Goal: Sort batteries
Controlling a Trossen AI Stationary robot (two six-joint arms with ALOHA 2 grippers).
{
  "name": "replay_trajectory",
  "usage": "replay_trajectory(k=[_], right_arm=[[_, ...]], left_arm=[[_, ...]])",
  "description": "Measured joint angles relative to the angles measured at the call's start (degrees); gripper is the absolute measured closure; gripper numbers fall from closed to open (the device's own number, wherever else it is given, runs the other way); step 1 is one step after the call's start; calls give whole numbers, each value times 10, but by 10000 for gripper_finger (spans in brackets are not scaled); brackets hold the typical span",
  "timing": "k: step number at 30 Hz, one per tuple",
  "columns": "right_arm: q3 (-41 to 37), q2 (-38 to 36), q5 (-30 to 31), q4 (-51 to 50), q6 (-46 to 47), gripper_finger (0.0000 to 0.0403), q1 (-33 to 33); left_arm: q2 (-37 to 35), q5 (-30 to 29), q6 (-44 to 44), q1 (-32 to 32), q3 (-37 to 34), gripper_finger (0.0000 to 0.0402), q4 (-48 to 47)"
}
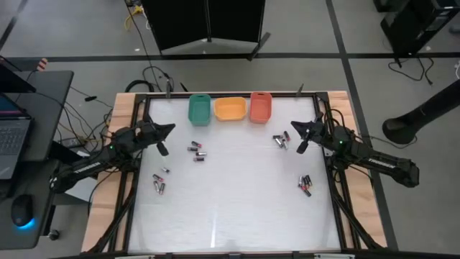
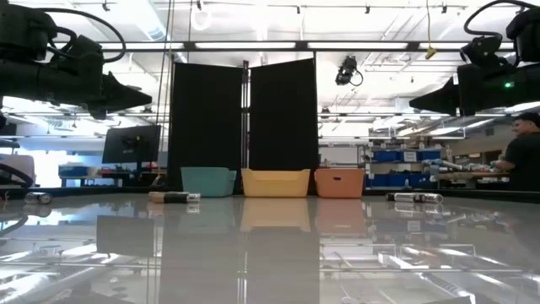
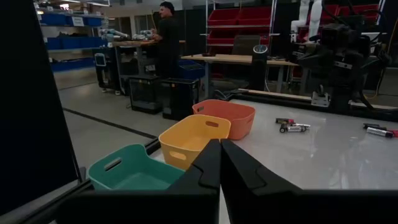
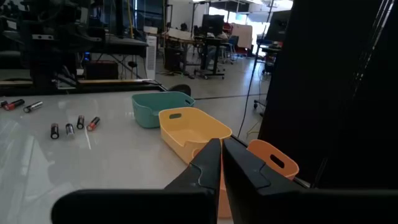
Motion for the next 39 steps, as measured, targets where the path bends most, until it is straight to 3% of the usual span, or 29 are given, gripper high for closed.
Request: replay_trajectory(k=[22,39], right_arm=[[0,0,0,0,0,375,0],[0,0,0,0,0,375,0]], left_arm=[[0,-10,0,1,0,389,23],[0,-6,30,1,0,389,110]])
